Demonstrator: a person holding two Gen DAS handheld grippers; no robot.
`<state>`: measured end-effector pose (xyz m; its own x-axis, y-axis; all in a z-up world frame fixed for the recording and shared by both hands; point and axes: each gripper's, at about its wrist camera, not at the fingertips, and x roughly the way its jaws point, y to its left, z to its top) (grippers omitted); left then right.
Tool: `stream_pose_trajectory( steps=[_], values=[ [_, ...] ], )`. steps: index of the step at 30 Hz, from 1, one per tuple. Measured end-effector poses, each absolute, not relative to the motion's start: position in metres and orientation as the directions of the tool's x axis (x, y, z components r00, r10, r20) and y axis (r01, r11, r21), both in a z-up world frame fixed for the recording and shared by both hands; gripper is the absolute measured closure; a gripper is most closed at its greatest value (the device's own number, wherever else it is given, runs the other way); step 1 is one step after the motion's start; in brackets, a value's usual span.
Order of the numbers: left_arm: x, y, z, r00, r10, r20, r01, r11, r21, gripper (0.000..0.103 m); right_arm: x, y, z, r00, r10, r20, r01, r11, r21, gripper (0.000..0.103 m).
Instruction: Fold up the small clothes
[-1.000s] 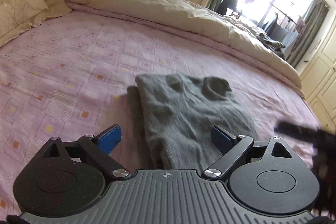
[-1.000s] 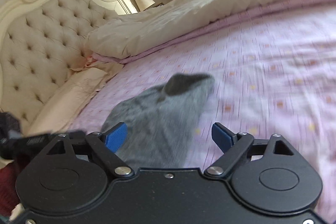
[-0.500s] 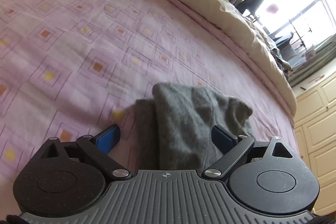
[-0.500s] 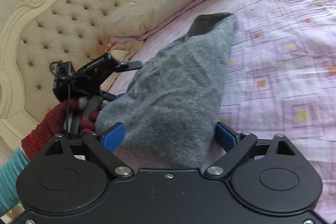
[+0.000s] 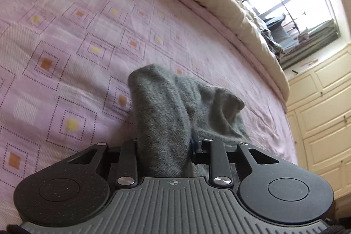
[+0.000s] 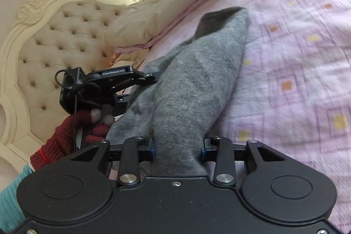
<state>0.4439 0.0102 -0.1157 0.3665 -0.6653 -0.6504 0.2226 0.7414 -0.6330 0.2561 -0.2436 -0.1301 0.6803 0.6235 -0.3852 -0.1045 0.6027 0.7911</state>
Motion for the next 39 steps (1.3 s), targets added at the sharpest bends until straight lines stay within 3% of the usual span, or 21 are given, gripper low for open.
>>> stream_pose_trajectory(
  steps=[9, 22, 25, 27, 33, 36, 39],
  values=[
    [0.395, -0.002, -0.088, 0.355, -0.666, -0.656, 0.29, 0.746, -0.6, 0.078, 0.191, -0.248, -0.1, 0.679, 0.617, -0.397, -0.121, 0.628, 0.769, 0.061],
    [0.235, -0.013, -0.092, 0.225, -0.732, -0.643, 0.343, 0.677, -0.651, 0.078, 0.011, -0.263, -0.096, 0.615, 0.615, -0.493, -0.013, 0.633, 0.774, 0.059],
    [0.214, -0.012, -0.103, 0.276, -0.693, -0.666, 0.359, 0.717, -0.597, 0.076, -0.008, -0.26, -0.105, 0.609, 0.543, -0.578, 0.039, 0.707, 0.706, 0.053],
    [0.208, -0.007, -0.111, 0.33, -0.661, -0.674, 0.355, 0.749, -0.56, 0.068, -0.015, -0.254, -0.107, 0.615, 0.454, -0.645, 0.05, 0.793, 0.607, 0.05],
    [0.202, 0.007, -0.115, 0.427, -0.643, -0.635, 0.355, 0.766, -0.536, 0.059, -0.03, -0.237, -0.102, 0.664, 0.37, -0.65, 0.03, 0.855, 0.518, 0.05],
    [0.196, 0.01, -0.105, 0.52, -0.552, -0.652, 0.35, 0.834, -0.427, 0.055, -0.043, -0.233, -0.101, 0.67, 0.34, -0.66, 0.025, 0.878, 0.477, 0.038],
    [0.184, 0.016, -0.087, 0.59, -0.467, -0.659, 0.337, 0.884, -0.324, 0.055, -0.06, -0.236, -0.097, 0.691, 0.321, -0.647, 0.02, 0.887, 0.461, 0.035]
  ],
)
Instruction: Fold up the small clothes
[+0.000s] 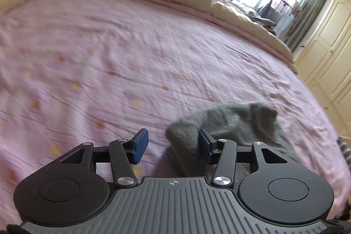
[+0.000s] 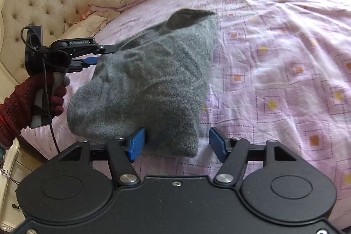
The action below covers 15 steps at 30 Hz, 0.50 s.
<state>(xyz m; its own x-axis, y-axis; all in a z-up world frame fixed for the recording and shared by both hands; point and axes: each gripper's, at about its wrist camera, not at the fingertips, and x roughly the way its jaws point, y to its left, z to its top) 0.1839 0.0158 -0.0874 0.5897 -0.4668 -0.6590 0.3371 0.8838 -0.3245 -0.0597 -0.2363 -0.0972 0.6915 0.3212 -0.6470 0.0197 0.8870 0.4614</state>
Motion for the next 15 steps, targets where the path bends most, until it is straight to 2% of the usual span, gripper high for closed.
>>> stream_pose_trajectory(
  steps=[1, 3, 7, 9, 10, 15],
  values=[
    [0.176, 0.018, -0.077, 0.612, -0.451, -0.649, 0.344, 0.891, -0.295, 0.055, -0.065, -0.239, -0.095, 0.704, 0.312, -0.638, 0.018, 0.89, 0.455, 0.034],
    [0.161, 0.018, -0.06, 0.652, -0.421, -0.631, 0.36, 0.904, -0.231, 0.051, -0.068, -0.242, -0.089, 0.729, 0.288, -0.62, 0.023, 0.896, 0.443, 0.026],
    [0.122, 0.007, -0.035, 0.708, -0.425, -0.564, 0.405, 0.899, -0.168, 0.042, -0.071, -0.249, -0.078, 0.775, 0.243, -0.583, 0.036, 0.904, 0.425, 0.023],
    [0.103, -0.003, -0.031, 0.721, -0.439, -0.536, 0.426, 0.891, -0.157, 0.037, -0.067, -0.251, -0.076, 0.788, 0.219, -0.575, 0.044, 0.912, 0.408, 0.007],
    [0.094, -0.008, -0.031, 0.722, -0.448, -0.527, 0.439, 0.886, -0.153, 0.037, -0.065, -0.253, -0.075, 0.791, 0.211, -0.574, 0.049, 0.914, 0.404, 0.004],
    [0.062, -0.04, -0.049, 0.691, -0.491, -0.531, 0.497, 0.856, -0.146, 0.036, -0.056, -0.258, -0.069, 0.798, 0.168, -0.578, 0.062, 0.932, 0.356, 0.0]
  ],
)
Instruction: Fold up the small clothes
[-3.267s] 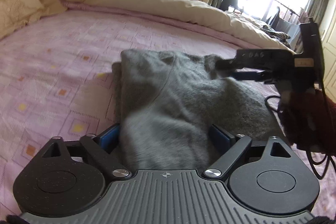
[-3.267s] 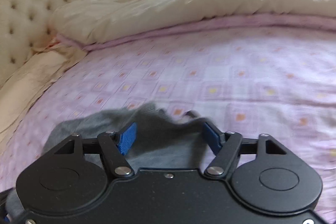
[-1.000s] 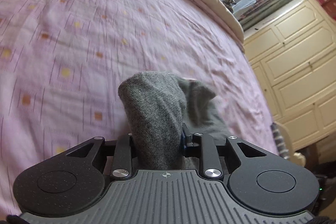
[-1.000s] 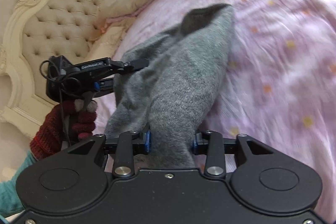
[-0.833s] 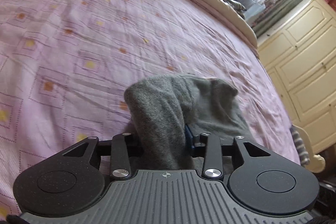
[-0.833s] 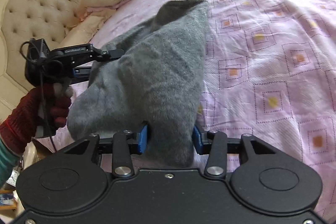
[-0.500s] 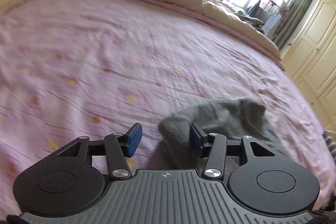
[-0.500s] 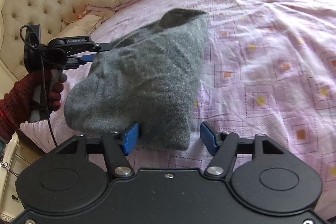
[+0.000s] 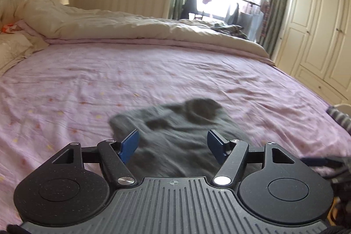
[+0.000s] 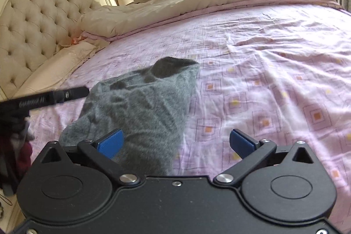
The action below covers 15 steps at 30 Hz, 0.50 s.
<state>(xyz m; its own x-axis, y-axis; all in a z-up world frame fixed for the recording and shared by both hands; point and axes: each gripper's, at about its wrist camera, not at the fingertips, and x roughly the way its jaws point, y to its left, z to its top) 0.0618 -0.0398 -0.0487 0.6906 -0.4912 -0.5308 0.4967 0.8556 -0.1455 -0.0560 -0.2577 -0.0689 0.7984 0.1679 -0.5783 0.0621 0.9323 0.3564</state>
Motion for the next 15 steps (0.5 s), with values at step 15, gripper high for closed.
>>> stream_pose_trajectory(
  steps=[15],
  values=[
    [0.052, -0.028, -0.118, 0.65, -0.423, -0.631, 0.398, 0.897, -0.191, 0.004, 0.061, -0.235, -0.049, 0.803, 0.14, -0.579, -0.054, 0.985, 0.163, 0.0]
  ],
)
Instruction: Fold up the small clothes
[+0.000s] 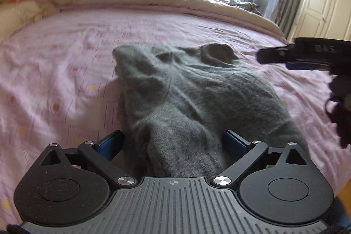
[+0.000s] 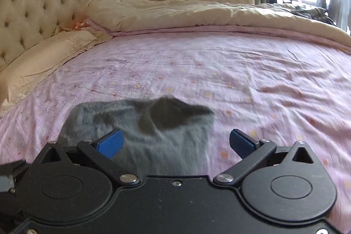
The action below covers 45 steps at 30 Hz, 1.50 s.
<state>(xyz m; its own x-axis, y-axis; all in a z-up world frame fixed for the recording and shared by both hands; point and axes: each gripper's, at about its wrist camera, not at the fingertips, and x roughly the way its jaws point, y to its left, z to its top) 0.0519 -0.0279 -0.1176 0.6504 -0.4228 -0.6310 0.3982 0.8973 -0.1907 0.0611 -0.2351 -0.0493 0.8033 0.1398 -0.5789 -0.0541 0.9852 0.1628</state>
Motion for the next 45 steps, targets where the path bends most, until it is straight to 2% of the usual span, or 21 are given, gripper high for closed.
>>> stream_pose_trajectory(
  steps=[2, 6, 11, 15, 17, 20, 23, 27, 33, 35, 38, 40, 45],
  values=[
    [0.053, -0.025, -0.119, 0.651, -0.424, -0.63, 0.381, 0.9, -0.212, 0.0, 0.083, -0.227, -0.054, 0.789, 0.146, -0.596, -0.089, 0.988, 0.125, 0.0],
    [0.05, -0.025, -0.12, 0.66, -0.423, -0.621, 0.387, 0.9, -0.201, 0.0, 0.125, -0.225, -0.074, 0.746, 0.141, -0.651, -0.11, 0.99, 0.089, 0.0],
    [0.048, -0.019, -0.119, 0.655, -0.437, -0.616, 0.396, 0.893, -0.214, 0.0, 0.159, -0.259, -0.094, 0.723, 0.061, -0.688, 0.015, 0.994, 0.104, 0.0],
    [0.043, -0.013, -0.113, 0.658, -0.425, -0.621, 0.399, 0.897, -0.191, 0.001, 0.146, -0.294, -0.073, 0.774, -0.025, -0.633, 0.147, 0.979, 0.141, 0.0],
    [0.039, -0.009, -0.105, 0.678, -0.401, -0.616, 0.39, 0.907, -0.162, 0.001, 0.124, -0.305, -0.055, 0.821, -0.042, -0.569, 0.183, 0.964, 0.192, 0.0],
    [0.028, -0.002, -0.087, 0.729, -0.359, -0.583, 0.363, 0.924, -0.116, 0.001, 0.084, -0.31, -0.025, 0.875, -0.05, -0.481, 0.195, 0.947, 0.257, 0.0],
    [0.018, 0.001, -0.065, 0.774, -0.311, -0.552, 0.328, 0.942, -0.07, 0.001, 0.047, -0.304, -0.008, 0.892, -0.025, -0.451, 0.177, 0.938, 0.298, 0.0],
    [0.01, 0.001, -0.036, 0.818, -0.261, -0.512, 0.279, 0.959, -0.043, 0.0, 0.012, -0.288, 0.0, 0.876, 0.048, -0.48, 0.134, 0.932, 0.338, 0.0],
    [0.005, -0.004, -0.015, 0.774, -0.325, -0.543, 0.328, 0.94, -0.095, 0.001, -0.031, -0.254, -0.003, 0.834, 0.113, -0.54, 0.088, 0.94, 0.331, 0.0],
    [0.002, -0.009, -0.01, 0.766, -0.32, -0.558, 0.324, 0.941, -0.096, 0.001, -0.044, -0.242, -0.003, 0.808, 0.064, -0.585, 0.133, 0.948, 0.288, 0.0],
    [-0.006, -0.016, -0.004, 0.768, -0.3, -0.566, 0.296, 0.95, -0.101, 0.001, -0.058, -0.229, -0.003, 0.748, -0.089, -0.658, 0.261, 0.951, 0.168, 0.0],
    [-0.01, -0.022, -0.002, 0.77, -0.25, -0.588, 0.255, 0.964, -0.075, 0.001, -0.064, -0.227, -0.005, 0.722, -0.116, -0.682, 0.284, 0.949, 0.139, 0.0],
    [-0.017, -0.036, -0.002, 0.764, -0.05, -0.643, 0.132, 0.988, 0.081, 0.001, -0.081, -0.236, -0.011, 0.716, 0.048, -0.696, 0.245, 0.917, 0.316, 0.0]
  ],
)
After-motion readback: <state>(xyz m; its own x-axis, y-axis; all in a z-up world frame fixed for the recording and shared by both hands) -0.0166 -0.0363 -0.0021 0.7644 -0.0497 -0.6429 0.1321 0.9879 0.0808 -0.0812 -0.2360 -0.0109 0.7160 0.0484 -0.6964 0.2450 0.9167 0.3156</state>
